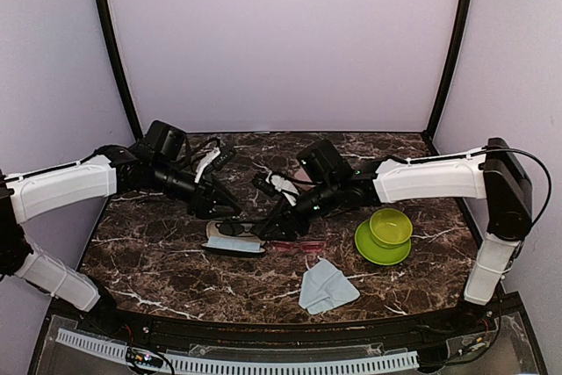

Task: Organize the sunglasses
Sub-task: Fold the left temple of the sunglasses on the sunglasses, then pass from the right arm to the left

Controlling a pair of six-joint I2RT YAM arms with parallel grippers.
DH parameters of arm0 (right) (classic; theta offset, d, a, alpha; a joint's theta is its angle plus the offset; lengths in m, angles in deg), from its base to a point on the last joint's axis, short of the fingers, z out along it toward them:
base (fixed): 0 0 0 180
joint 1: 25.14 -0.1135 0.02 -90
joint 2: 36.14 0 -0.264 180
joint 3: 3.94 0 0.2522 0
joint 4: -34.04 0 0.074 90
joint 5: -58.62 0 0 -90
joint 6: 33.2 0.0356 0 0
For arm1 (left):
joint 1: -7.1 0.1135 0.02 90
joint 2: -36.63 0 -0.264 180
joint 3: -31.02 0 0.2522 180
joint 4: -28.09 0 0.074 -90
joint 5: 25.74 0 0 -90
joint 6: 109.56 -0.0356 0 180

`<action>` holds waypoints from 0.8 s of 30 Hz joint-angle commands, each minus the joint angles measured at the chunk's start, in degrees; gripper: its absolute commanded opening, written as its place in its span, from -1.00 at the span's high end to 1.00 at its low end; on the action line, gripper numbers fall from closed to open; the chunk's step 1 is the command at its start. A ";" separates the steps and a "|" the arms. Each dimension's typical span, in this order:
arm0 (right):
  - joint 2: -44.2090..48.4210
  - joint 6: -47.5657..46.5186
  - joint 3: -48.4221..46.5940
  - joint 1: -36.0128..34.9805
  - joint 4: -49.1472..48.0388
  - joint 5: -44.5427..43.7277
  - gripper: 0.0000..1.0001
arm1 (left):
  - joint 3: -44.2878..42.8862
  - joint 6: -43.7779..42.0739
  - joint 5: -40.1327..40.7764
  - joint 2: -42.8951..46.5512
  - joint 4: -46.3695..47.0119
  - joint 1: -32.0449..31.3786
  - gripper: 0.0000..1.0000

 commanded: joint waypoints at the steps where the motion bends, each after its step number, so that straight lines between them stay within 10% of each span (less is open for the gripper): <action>1: -0.05 0.89 0.11 -0.37 -3.77 2.51 0.25 | -2.76 -3.37 -0.79 -0.85 -3.60 -0.03 -0.05; 24: -4.06 38.83 -1.09 4.11 -11.17 23.14 0.28 | 8.08 -25.21 19.87 12.44 4.99 -10.39 -0.54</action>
